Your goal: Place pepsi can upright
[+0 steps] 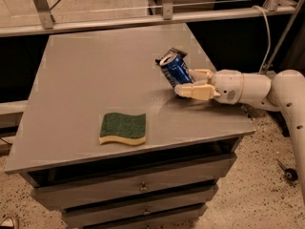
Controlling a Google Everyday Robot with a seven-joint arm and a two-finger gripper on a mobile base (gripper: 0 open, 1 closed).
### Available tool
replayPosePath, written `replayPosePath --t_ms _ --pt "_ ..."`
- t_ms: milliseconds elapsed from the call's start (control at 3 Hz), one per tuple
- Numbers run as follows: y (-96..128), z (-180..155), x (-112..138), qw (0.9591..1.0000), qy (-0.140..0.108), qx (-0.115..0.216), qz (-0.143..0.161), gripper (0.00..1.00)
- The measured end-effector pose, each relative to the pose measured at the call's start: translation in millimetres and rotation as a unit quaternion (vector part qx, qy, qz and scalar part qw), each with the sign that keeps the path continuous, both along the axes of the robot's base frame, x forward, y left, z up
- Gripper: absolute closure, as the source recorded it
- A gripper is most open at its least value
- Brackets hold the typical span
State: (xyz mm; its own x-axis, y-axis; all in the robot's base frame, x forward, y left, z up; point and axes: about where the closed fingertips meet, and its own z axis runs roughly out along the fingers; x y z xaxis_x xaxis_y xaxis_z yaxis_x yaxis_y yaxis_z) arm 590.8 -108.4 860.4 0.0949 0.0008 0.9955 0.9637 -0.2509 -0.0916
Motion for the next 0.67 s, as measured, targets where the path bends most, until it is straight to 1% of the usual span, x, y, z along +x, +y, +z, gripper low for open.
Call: replayPosePath --t_ms 333,667 --pt "-13.3 -8.7 -7.0 0.9995 0.012 -0.009 0.027 0.98" --pt "-19.8 -14.9 -10.6 0.9991 0.018 -0.012 0.036 0.76"
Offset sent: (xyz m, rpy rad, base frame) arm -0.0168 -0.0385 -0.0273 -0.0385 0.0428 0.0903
